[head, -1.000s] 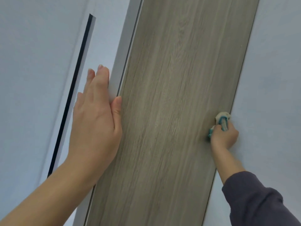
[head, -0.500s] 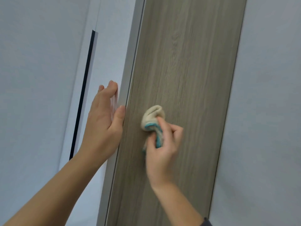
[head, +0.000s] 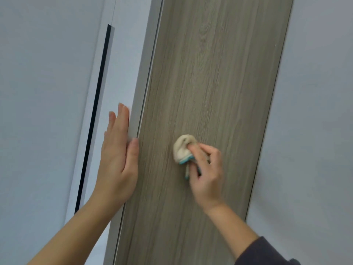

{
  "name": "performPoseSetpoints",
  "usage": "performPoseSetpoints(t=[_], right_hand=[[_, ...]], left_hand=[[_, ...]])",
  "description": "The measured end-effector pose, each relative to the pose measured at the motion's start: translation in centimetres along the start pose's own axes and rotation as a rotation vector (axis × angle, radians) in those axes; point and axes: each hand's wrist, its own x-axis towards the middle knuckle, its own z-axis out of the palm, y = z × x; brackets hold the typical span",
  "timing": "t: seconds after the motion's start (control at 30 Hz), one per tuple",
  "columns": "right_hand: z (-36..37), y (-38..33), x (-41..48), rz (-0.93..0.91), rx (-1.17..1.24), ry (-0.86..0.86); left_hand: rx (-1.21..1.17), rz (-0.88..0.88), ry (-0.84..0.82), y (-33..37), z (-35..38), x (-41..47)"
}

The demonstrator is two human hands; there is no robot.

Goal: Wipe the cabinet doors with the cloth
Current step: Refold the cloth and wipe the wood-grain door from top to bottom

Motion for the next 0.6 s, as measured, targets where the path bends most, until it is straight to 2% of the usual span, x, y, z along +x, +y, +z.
performPoseSetpoints(t=[0.17, 0.33, 0.43, 0.5, 0.6], right_hand=[[-2.0, 7.9, -0.5, 0.354, -0.065, 0.095], [-4.3, 14.8, -0.3, 0.75, -0.23, 0.117], [-5.4, 18.9, -0.6, 0.994, -0.237, 0.132], [-5.8, 20.9, -1.1, 1.094, -0.216, 0.144], [-5.9, 21.7, -1.4, 1.128, -0.235, 0.154]], left_hand=[[0.059, -0.003, -0.005, 0.0, 0.2, 0.0], [0.074, -0.001, -0.004, -0.2, 0.1, -0.2], [0.078, 0.018, 0.002, -0.3, 0.2, -0.3], [0.079, 0.03, 0.014, -0.5, 0.2, -0.3], [0.064, 0.032, 0.025, -0.5, 0.2, -0.3]])
